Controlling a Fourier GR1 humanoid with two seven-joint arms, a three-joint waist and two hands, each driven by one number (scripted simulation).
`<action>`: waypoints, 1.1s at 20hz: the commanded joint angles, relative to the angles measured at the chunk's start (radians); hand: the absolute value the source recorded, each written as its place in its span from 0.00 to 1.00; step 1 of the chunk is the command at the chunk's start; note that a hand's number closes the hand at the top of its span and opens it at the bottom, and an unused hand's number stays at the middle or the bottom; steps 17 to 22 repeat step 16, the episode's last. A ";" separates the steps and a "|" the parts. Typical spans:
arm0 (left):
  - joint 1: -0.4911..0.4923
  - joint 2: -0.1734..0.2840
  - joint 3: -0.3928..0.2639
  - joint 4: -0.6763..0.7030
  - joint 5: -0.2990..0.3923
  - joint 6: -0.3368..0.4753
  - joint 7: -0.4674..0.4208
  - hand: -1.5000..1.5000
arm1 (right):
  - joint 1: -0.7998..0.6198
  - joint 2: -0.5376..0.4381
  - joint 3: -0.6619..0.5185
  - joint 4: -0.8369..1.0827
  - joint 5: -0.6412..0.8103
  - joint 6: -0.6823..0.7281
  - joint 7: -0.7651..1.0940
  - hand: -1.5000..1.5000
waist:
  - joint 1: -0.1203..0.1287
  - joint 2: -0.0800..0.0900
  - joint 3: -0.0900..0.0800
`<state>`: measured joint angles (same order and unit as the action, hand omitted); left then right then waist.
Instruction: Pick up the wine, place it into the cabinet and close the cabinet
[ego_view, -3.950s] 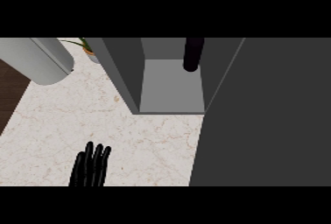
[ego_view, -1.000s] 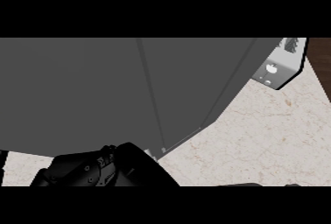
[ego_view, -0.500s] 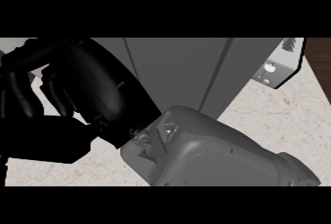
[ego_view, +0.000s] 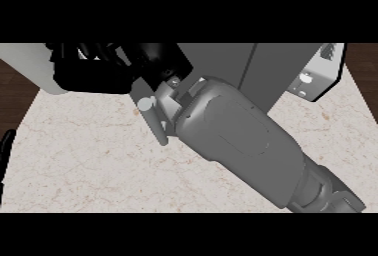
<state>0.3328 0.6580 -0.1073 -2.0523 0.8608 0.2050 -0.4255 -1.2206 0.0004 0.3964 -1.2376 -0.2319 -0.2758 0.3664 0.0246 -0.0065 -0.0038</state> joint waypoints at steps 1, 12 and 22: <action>-0.021 -0.017 0.009 0.019 -0.015 -0.013 0.018 0.00 | -0.037 -0.015 -0.080 0.135 0.007 0.050 -0.044 1.00 | -0.007 0.010 0.003; -0.020 -0.024 0.016 0.015 -0.013 -0.047 0.026 0.00 | 0.001 -0.098 -0.085 0.291 0.082 0.099 -0.221 1.00 | 0.014 0.021 0.001; -0.041 -0.046 -0.010 0.000 -0.030 -0.010 0.040 0.00 | 0.006 -0.109 -0.105 0.276 0.067 0.113 -0.212 1.00 | 0.004 0.016 0.003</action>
